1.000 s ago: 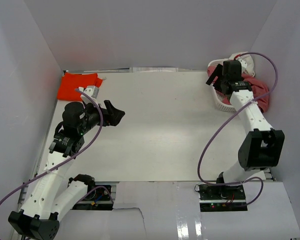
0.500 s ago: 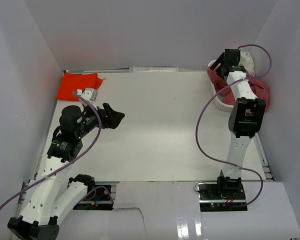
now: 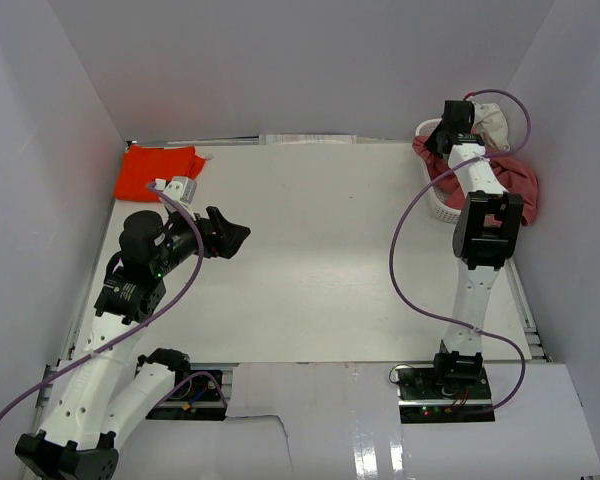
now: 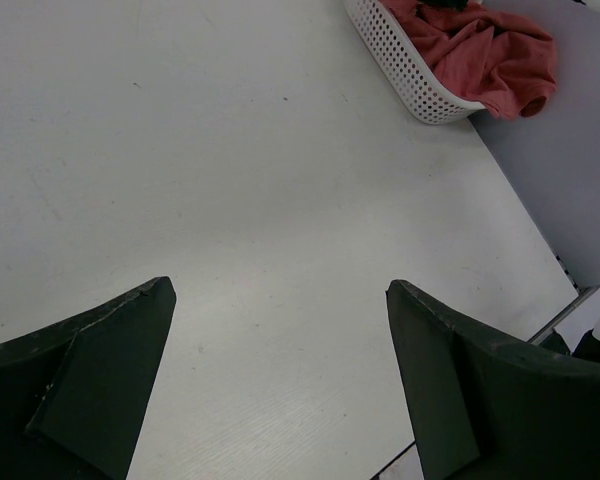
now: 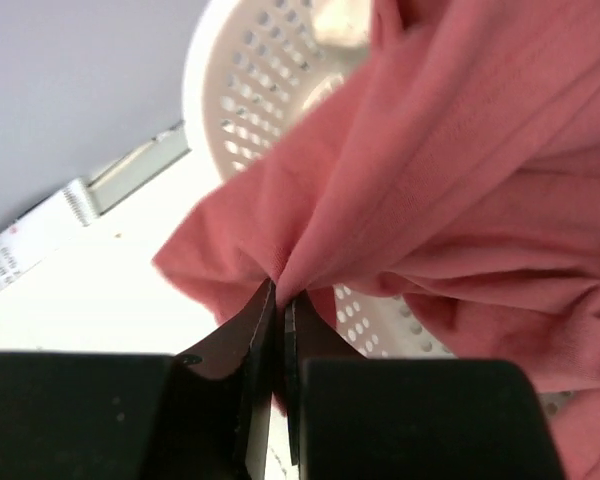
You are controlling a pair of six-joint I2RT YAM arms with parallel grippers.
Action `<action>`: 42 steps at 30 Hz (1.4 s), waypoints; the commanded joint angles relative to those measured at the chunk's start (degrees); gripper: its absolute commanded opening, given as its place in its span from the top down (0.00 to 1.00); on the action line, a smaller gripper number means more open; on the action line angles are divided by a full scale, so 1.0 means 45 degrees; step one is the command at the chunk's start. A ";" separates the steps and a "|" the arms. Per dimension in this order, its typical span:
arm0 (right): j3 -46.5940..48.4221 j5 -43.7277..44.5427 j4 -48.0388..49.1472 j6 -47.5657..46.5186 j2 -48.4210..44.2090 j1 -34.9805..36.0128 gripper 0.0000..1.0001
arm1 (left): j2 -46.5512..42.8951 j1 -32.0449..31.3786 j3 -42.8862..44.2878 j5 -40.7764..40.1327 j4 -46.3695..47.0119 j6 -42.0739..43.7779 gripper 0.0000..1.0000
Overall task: Fold and stack the t-shirts
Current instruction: Grab crumpled tshirt from bin with the right arm, then move the tshirt to the center of the board
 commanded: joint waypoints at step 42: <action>-0.3254 -0.7183 -0.3423 -0.4399 -1.0050 1.1614 0.92 | 0.0219 0.0012 0.0131 -0.2630 -0.0259 -0.0113 0.02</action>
